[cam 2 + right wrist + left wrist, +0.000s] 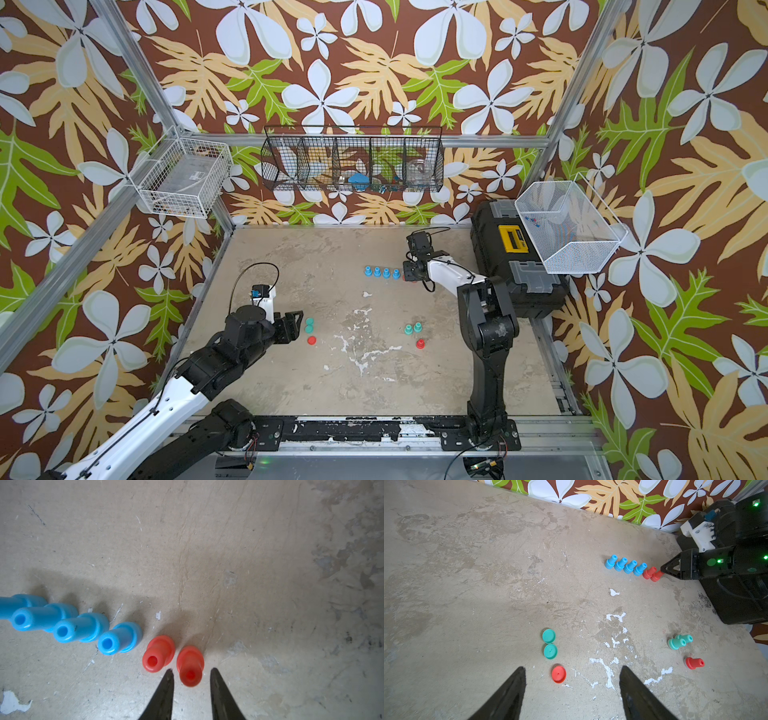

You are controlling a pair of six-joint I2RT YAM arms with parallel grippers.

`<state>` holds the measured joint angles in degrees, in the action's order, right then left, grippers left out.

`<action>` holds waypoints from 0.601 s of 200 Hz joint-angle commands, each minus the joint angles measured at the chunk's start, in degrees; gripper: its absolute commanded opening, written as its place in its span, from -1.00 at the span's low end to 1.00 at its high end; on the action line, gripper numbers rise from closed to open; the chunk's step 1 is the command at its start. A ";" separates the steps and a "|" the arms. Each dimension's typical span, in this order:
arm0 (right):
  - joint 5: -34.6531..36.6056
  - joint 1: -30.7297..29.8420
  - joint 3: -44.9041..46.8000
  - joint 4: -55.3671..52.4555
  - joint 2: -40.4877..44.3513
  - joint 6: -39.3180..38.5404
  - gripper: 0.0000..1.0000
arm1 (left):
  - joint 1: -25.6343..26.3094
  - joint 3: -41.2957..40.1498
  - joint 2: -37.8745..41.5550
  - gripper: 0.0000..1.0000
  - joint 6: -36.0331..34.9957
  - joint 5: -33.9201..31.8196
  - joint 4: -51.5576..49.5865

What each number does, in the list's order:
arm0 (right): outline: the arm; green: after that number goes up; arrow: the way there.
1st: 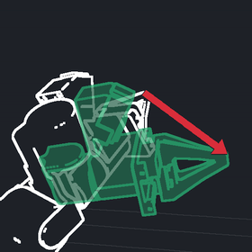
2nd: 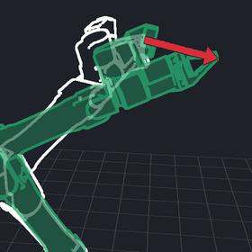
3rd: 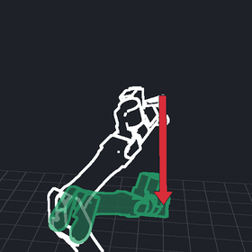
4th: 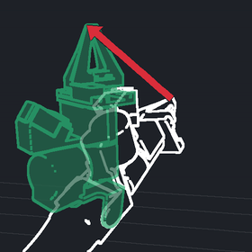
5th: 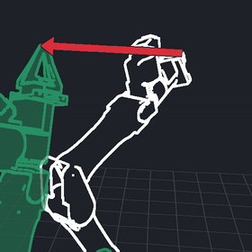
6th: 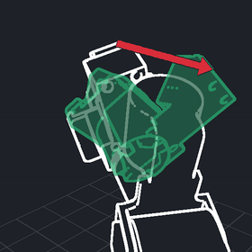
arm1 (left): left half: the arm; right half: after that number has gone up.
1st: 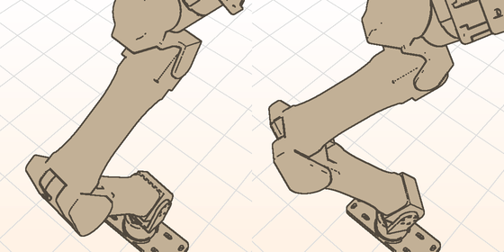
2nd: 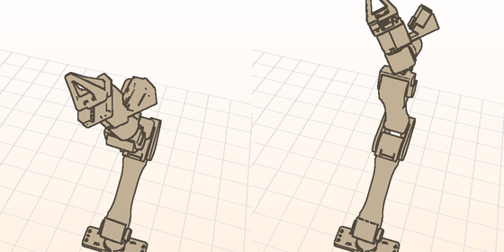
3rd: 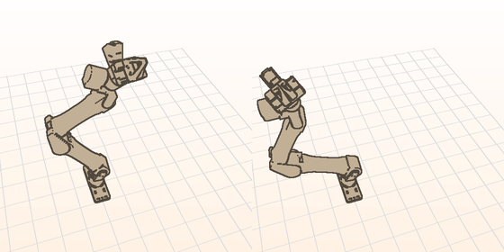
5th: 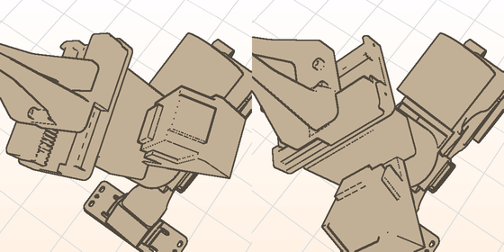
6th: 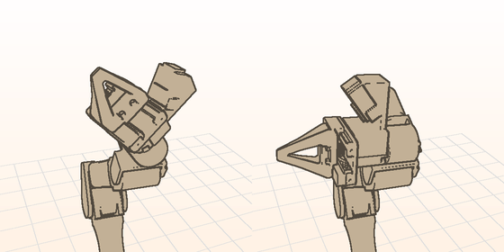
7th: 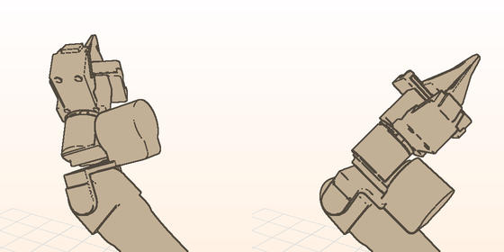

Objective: Close the stamp cap
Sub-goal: Place the stamp at the center of the board.

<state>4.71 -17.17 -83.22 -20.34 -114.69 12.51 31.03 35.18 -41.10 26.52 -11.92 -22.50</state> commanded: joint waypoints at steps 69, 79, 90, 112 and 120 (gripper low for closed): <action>1.81 -5.27 11.75 -1.45 19.86 1.16 -0.35 | -0.09 0.17 0.30 0.46 -0.20 -0.31 -0.43; 1.95 -6.33 13.51 -1.74 22.50 1.49 -0.35 | -0.09 0.16 0.22 0.46 -0.09 -0.34 -0.43; 2.14 -7.61 16.05 -1.61 25.50 1.64 -0.35 | -0.09 0.25 0.02 0.45 -0.12 -0.23 -0.36; 1.30 -9.19 19.81 -2.53 30.64 2.23 -0.35 | -0.09 0.25 -0.01 0.45 -0.08 -0.12 -0.36; 1.01 -9.59 21.08 -2.83 32.43 2.47 -0.34 | -0.15 0.24 -0.04 0.45 -0.08 -0.16 -0.39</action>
<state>5.96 -25.96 -64.82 -22.13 -85.91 13.63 31.03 35.18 -41.15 26.55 -11.94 -22.50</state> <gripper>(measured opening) 0.327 0.724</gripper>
